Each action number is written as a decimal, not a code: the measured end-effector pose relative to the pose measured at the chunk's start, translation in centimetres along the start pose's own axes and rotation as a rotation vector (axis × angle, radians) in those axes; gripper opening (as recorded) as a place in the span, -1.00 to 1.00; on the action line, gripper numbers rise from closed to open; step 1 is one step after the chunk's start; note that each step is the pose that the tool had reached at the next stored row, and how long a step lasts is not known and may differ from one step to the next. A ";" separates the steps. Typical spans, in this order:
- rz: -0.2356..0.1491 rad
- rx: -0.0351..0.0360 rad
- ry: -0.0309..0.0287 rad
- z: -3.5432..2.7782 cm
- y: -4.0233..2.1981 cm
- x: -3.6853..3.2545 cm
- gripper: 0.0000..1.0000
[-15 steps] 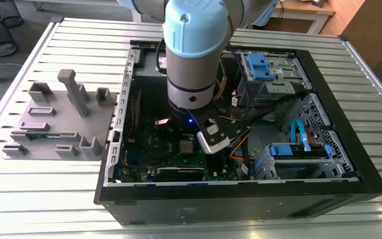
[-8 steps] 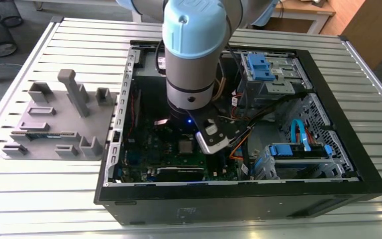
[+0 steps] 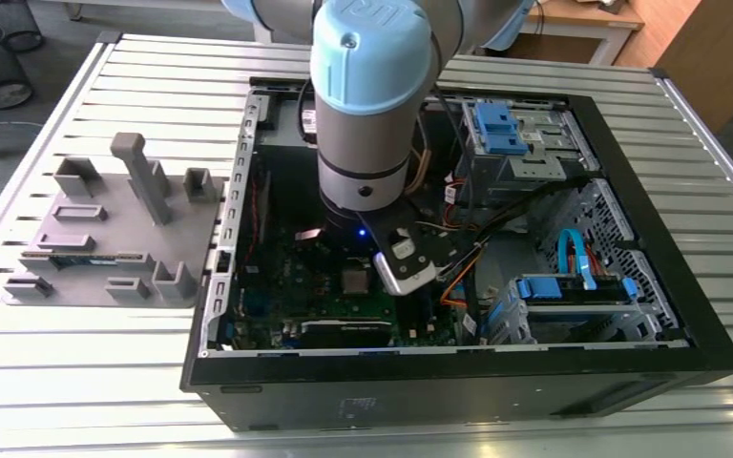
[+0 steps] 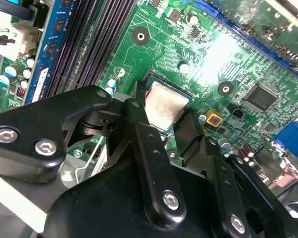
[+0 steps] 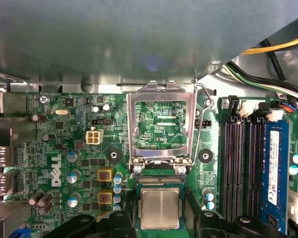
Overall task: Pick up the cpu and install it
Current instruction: 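Place the cpu into insertion slot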
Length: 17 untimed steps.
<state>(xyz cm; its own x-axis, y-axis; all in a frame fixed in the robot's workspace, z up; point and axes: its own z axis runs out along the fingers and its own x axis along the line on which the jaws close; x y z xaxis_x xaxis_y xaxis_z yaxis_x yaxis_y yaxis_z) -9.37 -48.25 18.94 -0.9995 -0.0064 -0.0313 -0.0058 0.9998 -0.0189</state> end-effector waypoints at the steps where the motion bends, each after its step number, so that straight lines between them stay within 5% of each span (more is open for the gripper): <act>1: 0.000 0.0002 0.0001 0.06 0.01 0.00 -0.06; 17: 0.000 -0.0018 -0.0010 0.14 0.09 -0.01 -0.06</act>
<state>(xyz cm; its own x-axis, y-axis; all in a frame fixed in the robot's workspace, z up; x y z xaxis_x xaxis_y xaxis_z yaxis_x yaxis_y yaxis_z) -9.35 -48.16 18.80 -0.9995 -0.0063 -0.0323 -0.0057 0.9998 -0.0171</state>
